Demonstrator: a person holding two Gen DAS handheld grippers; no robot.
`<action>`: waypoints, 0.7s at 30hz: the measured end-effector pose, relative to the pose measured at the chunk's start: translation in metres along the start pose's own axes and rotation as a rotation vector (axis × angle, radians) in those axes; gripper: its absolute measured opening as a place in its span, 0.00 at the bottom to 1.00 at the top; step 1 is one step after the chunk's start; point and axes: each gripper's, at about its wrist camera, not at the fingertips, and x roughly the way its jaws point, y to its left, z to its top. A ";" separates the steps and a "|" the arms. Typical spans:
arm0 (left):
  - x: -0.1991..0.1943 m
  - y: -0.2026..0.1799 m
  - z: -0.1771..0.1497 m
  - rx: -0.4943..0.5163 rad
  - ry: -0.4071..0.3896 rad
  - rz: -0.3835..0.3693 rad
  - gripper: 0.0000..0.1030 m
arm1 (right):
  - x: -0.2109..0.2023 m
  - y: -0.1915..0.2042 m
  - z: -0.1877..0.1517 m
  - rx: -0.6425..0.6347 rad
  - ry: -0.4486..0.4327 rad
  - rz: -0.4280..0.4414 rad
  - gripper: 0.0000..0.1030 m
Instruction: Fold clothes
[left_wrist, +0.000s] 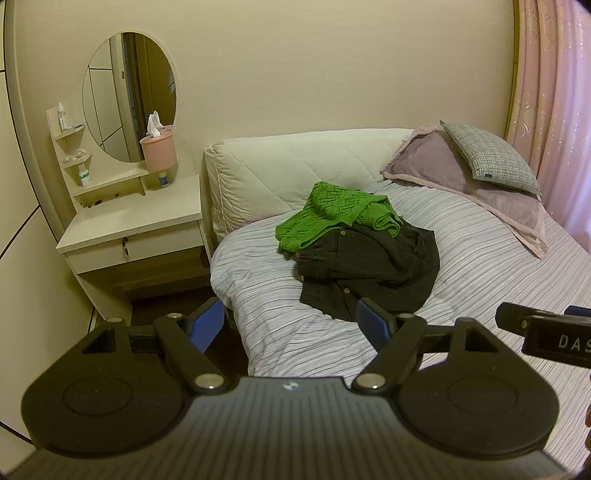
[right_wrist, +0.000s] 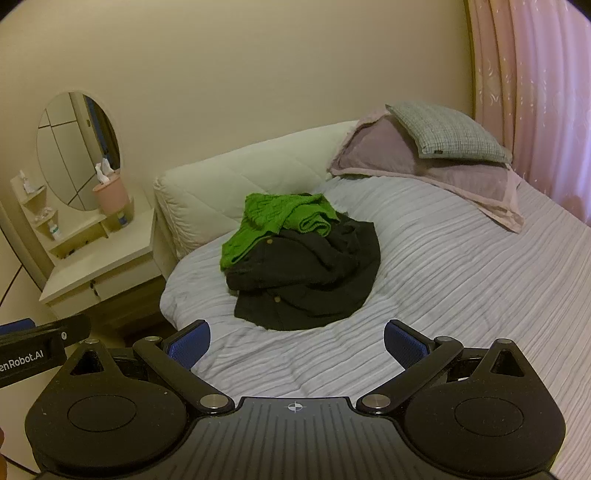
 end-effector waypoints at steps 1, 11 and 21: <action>0.000 0.000 0.000 0.000 0.000 0.000 0.74 | 0.000 -0.002 -0.001 0.000 -0.001 0.001 1.00; 0.000 -0.001 -0.002 0.006 -0.007 0.003 0.75 | -0.005 -0.005 0.001 -0.002 -0.005 0.003 1.00; -0.003 -0.001 -0.002 0.012 -0.007 0.004 0.75 | -0.003 -0.007 0.002 0.004 -0.005 0.005 1.00</action>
